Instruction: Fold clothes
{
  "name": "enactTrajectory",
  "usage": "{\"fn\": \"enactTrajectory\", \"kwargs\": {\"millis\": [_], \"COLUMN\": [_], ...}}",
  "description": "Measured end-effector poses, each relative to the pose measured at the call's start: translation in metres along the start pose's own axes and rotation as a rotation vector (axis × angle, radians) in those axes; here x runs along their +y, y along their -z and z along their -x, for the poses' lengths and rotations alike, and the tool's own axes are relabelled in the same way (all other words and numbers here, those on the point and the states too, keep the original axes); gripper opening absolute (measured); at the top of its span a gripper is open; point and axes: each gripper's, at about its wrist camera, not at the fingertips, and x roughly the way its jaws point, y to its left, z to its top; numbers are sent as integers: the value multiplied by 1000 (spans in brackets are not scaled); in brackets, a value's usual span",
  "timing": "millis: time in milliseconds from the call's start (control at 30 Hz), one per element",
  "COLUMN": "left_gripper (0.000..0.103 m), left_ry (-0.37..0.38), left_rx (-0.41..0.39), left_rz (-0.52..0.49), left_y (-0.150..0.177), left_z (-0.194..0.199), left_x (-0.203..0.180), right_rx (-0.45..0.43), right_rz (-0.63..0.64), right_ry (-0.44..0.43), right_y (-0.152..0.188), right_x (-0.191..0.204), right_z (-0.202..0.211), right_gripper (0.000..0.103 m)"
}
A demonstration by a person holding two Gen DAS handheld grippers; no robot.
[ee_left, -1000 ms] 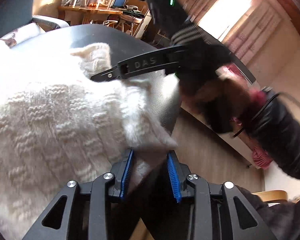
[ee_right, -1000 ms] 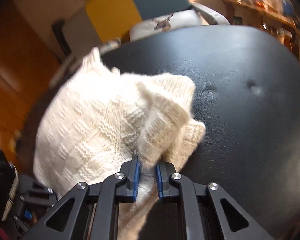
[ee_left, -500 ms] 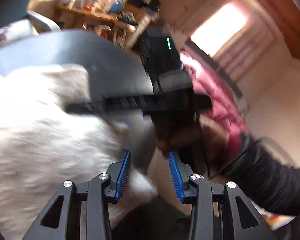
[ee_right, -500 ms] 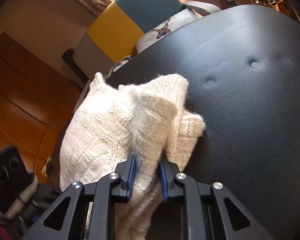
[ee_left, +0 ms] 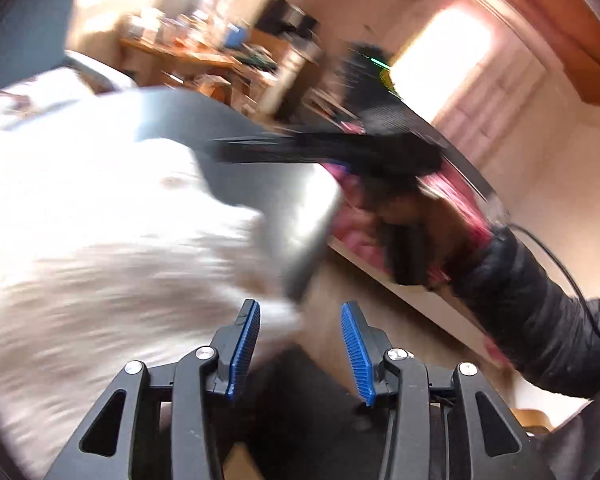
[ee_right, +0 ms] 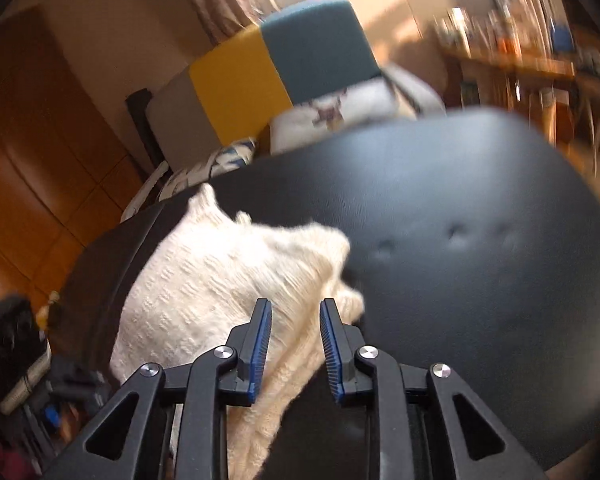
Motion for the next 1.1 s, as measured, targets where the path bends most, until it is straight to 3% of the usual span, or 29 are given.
{"fn": "enactTrajectory", "kwargs": {"millis": [100,200,267,367,467,500,600,800,933,1033,1100], "left_gripper": [54,68,72,73,75,81,90,90,90,90,90], "left_ry": [-92,-188,-218,-268,-289,-295,-308,-227,-216,-243,-254], "left_rx": [-90,-135,-103,23,34,30,17,-64,-108,-134,-150], "left_rz": [91,148,163,130,102,95,83,233,278,277,280], "left_y": [1,3,2,18,26,27,31,27,32,37,42], "left_z": [37,52,45,18,8,6,2,30,57,75,87], "left_x": [28,48,59,65,61,60,59,78,85,82,79], "right_rx": [-43,17,114,293,252,240,199,68,172,82,40], "right_rz": [128,151,146,75,-20,-43,-4,67,-51,-69,-37], "right_ry": [-19,9,102,148,105,98,144,212,204,352,270], "right_y": [-9,-11,-8,17,22,23,28,42,28,19,19], "right_x": [42,63,65,48,36,34,44,62,55,63,78], "right_z": [-4,-38,-71,-109,-104,-102,-101,-92,-88,-52,-31], "right_gripper": [31,36,39,39,39,39,40,40,40,40,40]}}
